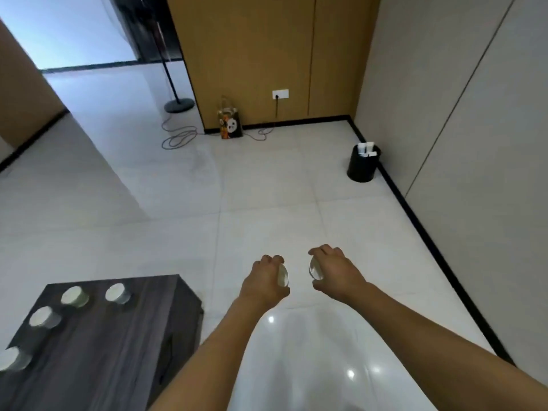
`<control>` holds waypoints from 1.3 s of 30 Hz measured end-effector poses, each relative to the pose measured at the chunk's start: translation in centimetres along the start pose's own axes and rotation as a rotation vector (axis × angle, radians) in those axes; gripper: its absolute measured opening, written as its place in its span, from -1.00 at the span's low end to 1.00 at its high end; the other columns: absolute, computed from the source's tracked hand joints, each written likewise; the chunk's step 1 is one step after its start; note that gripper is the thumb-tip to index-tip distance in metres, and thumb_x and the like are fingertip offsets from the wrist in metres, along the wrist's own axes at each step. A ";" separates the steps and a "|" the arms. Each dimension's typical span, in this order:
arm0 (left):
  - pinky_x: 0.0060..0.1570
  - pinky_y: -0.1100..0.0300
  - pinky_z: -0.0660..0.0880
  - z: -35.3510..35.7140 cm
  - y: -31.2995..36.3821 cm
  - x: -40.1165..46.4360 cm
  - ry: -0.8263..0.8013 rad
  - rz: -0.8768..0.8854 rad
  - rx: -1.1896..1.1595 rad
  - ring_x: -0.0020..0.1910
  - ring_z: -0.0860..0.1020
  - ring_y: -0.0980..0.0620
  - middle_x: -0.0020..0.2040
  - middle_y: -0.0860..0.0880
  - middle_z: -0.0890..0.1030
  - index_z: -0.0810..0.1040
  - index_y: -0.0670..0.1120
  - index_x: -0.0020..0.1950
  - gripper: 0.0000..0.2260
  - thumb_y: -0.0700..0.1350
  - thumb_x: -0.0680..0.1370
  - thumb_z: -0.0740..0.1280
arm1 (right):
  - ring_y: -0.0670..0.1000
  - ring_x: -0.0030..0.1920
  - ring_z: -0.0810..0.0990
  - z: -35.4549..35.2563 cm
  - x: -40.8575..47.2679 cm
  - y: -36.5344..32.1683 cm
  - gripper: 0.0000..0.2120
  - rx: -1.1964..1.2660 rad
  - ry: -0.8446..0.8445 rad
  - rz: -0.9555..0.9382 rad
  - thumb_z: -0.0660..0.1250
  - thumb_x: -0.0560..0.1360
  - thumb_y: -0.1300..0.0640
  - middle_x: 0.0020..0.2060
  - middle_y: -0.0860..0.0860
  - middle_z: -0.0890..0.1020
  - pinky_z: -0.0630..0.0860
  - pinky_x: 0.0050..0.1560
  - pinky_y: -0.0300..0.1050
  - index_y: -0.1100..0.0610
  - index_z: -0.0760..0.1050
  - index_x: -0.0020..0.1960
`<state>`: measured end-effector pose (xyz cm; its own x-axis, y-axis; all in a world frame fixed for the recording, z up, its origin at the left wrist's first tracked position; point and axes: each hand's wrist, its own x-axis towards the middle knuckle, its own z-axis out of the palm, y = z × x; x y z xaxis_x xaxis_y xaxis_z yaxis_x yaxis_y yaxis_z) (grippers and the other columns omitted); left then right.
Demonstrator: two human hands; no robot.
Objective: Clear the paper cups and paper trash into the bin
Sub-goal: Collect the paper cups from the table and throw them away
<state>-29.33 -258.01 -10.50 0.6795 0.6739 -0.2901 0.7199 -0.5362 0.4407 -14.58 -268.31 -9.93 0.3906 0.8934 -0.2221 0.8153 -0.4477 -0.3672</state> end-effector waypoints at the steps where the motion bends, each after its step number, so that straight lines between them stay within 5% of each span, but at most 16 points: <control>1: 0.14 0.01 0.49 0.1 1.6 1.9 -0.007 0.029 0.007 0.25 0.37 -0.05 0.27 -0.04 0.39 0.31 -0.02 0.39 -0.45 -0.04 0.44 0.40 | 0.09 0.34 0.31 -1.0 0.9 1.9 -0.36 0.008 0.011 0.029 0.38 0.44 0.11 0.37 -0.01 0.34 0.41 0.25 -0.04 0.07 0.23 0.46; 20: 0.17 0.04 0.46 -5.5 17.1 44.0 -0.207 0.364 0.149 0.27 0.36 -0.06 0.31 -0.05 0.37 0.31 -0.03 0.40 -0.44 -0.02 0.45 0.42 | 0.08 0.31 0.31 -15.6 30.0 22.8 -0.34 0.182 0.142 0.402 0.41 0.42 0.12 0.35 -0.01 0.34 0.43 0.21 -0.06 0.07 0.24 0.46; 39: 0.23 0.20 0.36 -10.0 37.5 84.9 -0.347 0.344 0.110 0.31 0.38 -0.04 0.33 -0.04 0.38 0.29 -0.03 0.45 -0.41 -0.02 0.47 0.41 | 0.12 0.34 0.33 -35.6 61.8 51.9 -0.30 0.267 0.044 0.522 0.46 0.40 0.10 0.34 0.07 0.37 0.41 0.27 -0.06 0.08 0.25 0.47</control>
<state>53.96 -215.87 -10.13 0.8737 0.2499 -0.4174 0.4439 -0.7607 0.4737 67.09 -234.97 -10.61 0.7334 0.5506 -0.3988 0.3768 -0.8175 -0.4357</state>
